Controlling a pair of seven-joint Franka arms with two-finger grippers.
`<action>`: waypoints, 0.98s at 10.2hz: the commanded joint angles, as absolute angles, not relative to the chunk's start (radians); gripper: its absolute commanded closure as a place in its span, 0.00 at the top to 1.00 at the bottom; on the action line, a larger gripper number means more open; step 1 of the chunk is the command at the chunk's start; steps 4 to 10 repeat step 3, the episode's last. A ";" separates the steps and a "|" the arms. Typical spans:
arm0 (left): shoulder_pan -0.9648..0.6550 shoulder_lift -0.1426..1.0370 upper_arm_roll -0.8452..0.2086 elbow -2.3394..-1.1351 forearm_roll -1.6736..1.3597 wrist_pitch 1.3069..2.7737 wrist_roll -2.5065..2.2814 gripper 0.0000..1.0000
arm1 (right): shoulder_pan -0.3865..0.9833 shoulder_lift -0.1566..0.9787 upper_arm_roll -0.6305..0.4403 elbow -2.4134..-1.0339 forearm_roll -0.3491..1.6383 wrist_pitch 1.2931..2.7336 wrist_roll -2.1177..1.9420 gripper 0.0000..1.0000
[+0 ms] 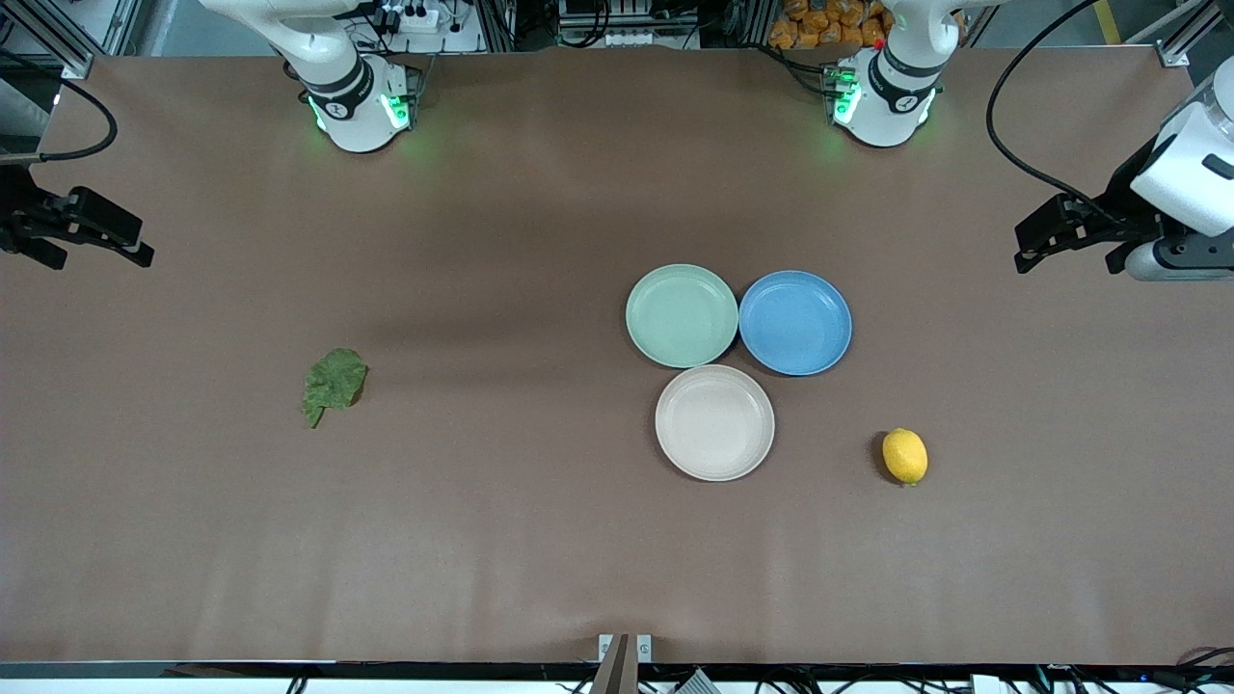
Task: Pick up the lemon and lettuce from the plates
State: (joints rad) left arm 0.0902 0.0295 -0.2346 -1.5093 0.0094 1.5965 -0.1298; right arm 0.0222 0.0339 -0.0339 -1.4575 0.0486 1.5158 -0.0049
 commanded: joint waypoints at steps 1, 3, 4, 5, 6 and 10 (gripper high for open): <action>0.094 0.040 -0.241 -1.483 0.032 1.572 -0.106 1.00 | 0.029 0.011 -0.057 -1.473 0.058 1.496 -0.055 1.00; 0.094 0.040 -0.239 -1.483 0.032 1.572 -0.106 1.00 | 0.029 0.011 -0.069 -1.473 0.057 1.471 -0.058 1.00; 0.094 0.040 -0.239 -1.483 0.032 1.572 -0.106 1.00 | 0.029 0.011 -0.069 -1.473 0.057 1.471 -0.058 1.00; 0.094 0.040 -0.239 -1.483 0.032 1.572 -0.106 1.00 | 0.029 0.011 -0.069 -1.473 0.057 1.471 -0.058 1.00; 0.094 0.040 -0.239 -1.483 0.032 1.572 -0.106 1.00 | 0.029 0.011 -0.069 -1.473 0.057 1.471 -0.058 1.00; 0.094 0.040 -0.239 -1.483 0.032 1.572 -0.106 1.00 | 0.029 0.011 -0.069 -1.473 0.057 1.471 -0.058 1.00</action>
